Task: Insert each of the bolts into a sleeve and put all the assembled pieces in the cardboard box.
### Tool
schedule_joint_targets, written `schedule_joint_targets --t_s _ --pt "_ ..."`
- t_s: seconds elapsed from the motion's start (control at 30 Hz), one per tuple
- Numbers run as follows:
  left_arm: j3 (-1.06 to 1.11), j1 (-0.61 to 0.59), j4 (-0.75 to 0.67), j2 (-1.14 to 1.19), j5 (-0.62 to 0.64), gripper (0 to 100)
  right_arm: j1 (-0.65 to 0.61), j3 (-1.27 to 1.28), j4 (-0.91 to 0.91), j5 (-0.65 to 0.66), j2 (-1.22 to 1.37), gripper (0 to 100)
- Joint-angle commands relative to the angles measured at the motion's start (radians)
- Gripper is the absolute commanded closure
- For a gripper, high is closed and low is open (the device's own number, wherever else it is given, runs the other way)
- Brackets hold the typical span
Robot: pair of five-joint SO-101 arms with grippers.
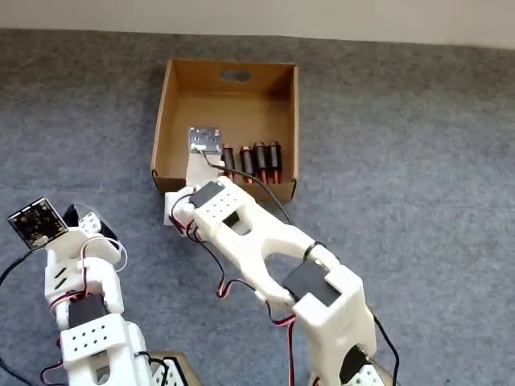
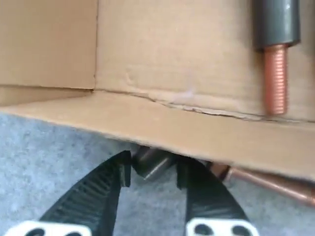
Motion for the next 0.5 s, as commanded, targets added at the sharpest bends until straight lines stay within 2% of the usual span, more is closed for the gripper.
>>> schedule_joint_targets --t_s 0.0,0.33,0.47 --pt "-0.002 -0.005 -0.015 -0.012 0.008 98 0.03 -0.024 -0.012 0.0 0.005 99.8" --pt "-0.002 -0.005 -0.014 -0.012 0.008 98 0.027 0.007 0.148 -0.003 -0.041 99.3" --pt "-0.002 0.001 -0.015 -0.012 0.008 98 0.027 0.153 0.16 0.002 -0.151 99.3"
